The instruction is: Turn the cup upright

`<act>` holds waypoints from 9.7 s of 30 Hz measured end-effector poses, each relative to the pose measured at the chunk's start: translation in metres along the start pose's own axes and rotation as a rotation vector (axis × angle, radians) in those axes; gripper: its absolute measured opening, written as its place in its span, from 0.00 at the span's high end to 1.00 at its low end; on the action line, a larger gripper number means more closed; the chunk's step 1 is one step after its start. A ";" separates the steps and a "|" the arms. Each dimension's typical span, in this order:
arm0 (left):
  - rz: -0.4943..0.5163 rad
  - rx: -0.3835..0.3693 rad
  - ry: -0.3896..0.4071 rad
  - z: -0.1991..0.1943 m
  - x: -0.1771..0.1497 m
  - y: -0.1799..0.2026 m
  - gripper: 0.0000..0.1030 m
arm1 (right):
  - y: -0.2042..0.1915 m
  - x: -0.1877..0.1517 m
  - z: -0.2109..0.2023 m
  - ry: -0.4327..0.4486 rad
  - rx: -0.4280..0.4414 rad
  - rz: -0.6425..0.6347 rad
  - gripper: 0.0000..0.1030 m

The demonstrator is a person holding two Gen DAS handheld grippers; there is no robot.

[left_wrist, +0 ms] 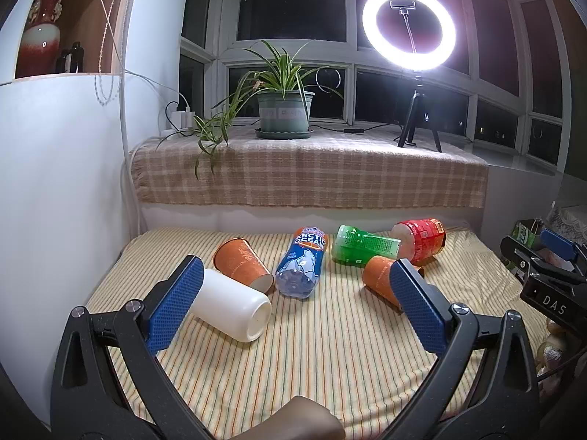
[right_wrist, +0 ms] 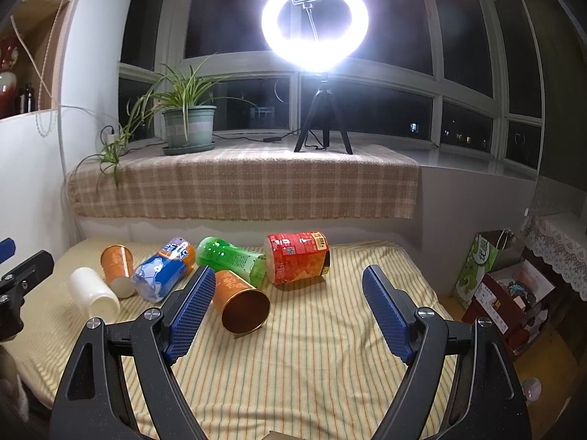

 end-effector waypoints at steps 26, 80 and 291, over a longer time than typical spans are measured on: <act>-0.002 0.005 -0.002 -0.008 0.000 -0.005 0.00 | -0.007 -0.001 0.002 -0.002 0.006 -0.022 0.20; -0.118 0.168 -0.148 -0.010 -0.067 -0.120 0.00 | -0.161 -0.079 0.226 -0.806 0.306 0.306 0.24; 0.042 -0.486 -0.285 0.061 -0.033 0.076 0.11 | 0.035 -0.084 0.022 -0.440 0.114 0.095 0.29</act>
Point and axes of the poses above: each gripper's, at about its wrist camera, not at the fingertips, and z roughly the way its jaws point, y to its right, x to its top, the point moved 7 cm from there along z, roughly the way its jaws point, and after that the axes turned 14 degrees about z, right-handed, at the moved point
